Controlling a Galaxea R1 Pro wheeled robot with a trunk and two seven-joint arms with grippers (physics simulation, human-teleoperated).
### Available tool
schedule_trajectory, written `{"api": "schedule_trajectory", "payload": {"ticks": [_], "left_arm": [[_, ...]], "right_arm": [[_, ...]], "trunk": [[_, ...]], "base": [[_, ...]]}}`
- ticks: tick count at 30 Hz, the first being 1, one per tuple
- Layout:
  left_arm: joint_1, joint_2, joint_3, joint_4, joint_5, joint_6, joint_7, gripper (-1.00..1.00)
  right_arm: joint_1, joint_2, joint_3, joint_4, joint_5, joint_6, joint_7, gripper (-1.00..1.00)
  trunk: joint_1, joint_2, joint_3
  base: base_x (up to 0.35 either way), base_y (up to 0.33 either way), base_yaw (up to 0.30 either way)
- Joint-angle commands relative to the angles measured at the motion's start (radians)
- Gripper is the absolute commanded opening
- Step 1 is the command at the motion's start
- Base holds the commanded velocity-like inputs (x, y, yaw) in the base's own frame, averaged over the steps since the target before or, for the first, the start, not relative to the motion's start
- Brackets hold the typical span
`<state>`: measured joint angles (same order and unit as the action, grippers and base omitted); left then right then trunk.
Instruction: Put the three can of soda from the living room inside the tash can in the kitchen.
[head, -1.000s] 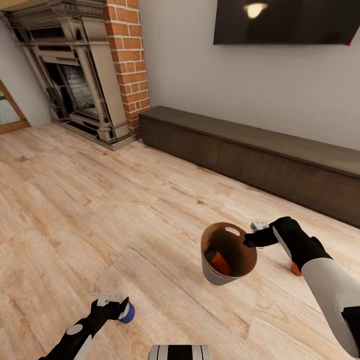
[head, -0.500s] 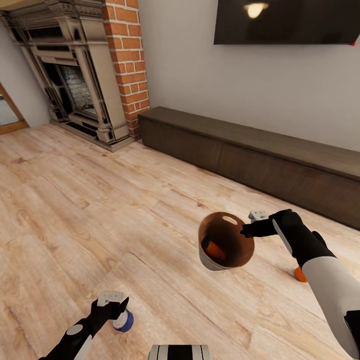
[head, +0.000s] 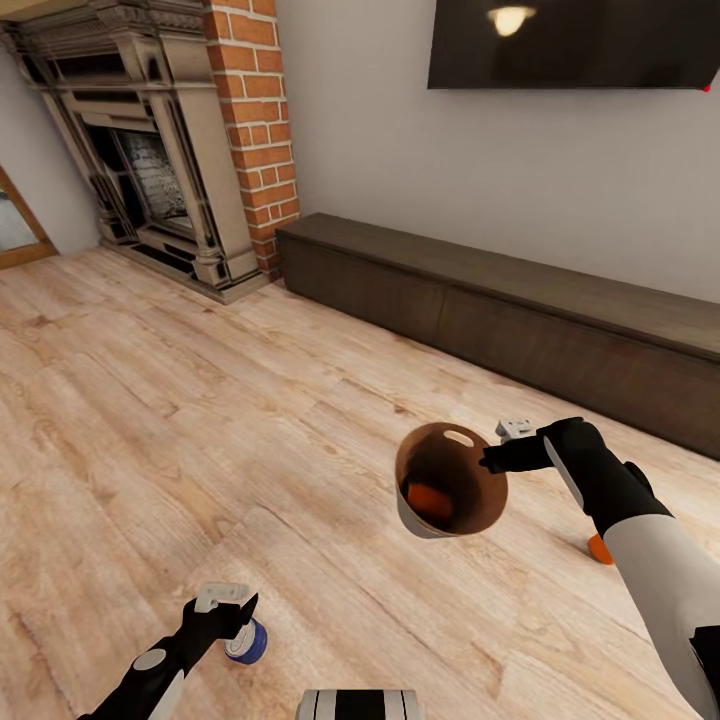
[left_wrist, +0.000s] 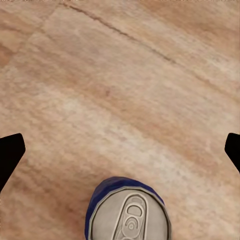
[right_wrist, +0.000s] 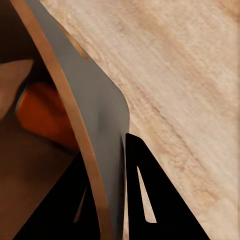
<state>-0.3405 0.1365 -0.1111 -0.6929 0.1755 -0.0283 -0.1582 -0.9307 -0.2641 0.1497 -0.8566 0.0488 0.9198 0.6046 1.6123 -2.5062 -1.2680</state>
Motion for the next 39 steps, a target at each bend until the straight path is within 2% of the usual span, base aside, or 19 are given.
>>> {"api": "schedule_trajectory", "payload": {"ticks": [1, 7, 12, 24, 28, 30, 39], "left_arm": [[0.000, 0.000, 0.000, 0.000, 0.000, 0.000, 0.000, 1.00], [0.000, 0.000, -0.001, 0.001, -0.001, -0.001, 0.001, 1.00], [0.000, -0.001, -0.001, 0.002, -0.002, 0.001, 0.001, 1.00], [0.000, -0.002, -0.002, 0.003, -0.002, 0.002, 0.002, 1.00], [0.000, -0.002, -0.002, 0.002, -0.001, 0.000, 0.002, 1.00], [0.000, -0.002, -0.002, 0.003, -0.002, -0.001, 0.001, 1.00], [0.000, -0.002, -0.002, 0.003, -0.002, 0.000, 0.002, 1.00]], "right_arm": [[0.000, 0.000, -0.001, 0.000, -0.026, 0.008, 0.007, -1.00], [0.000, -0.001, -0.003, -0.002, -0.027, 0.015, 0.011, -1.00], [-0.002, -0.003, -0.002, -0.017, -0.024, 0.127, 0.009, -1.00], [-0.012, -0.012, -0.003, -0.030, -0.019, 0.127, 0.007, -1.00], [-0.018, -0.013, -0.008, -0.086, -0.019, 0.127, 0.007, -1.00], [-0.020, -0.013, -0.028, -0.135, -0.019, 0.127, 0.007, -1.00], [-0.021, -0.015, -0.048, -0.198, -0.018, 0.127, 0.007, -1.00]], "trunk": [[0.000, 0.000, 0.000], [0.000, 0.000, 0.000], [0.002, -0.001, -0.015], [0.007, -0.004, -0.062], [0.007, -0.004, -0.062], [0.007, -0.004, -0.062], [0.007, -0.004, -0.062]], "base": [[0.000, 0.000, 0.000], [0.000, 0.000, 0.000], [0.000, 0.000, 0.000], [0.000, 0.000, 0.000], [0.000, 0.000, 0.000], [0.000, 0.000, 0.000], [0.000, 0.000, 0.000]]}}
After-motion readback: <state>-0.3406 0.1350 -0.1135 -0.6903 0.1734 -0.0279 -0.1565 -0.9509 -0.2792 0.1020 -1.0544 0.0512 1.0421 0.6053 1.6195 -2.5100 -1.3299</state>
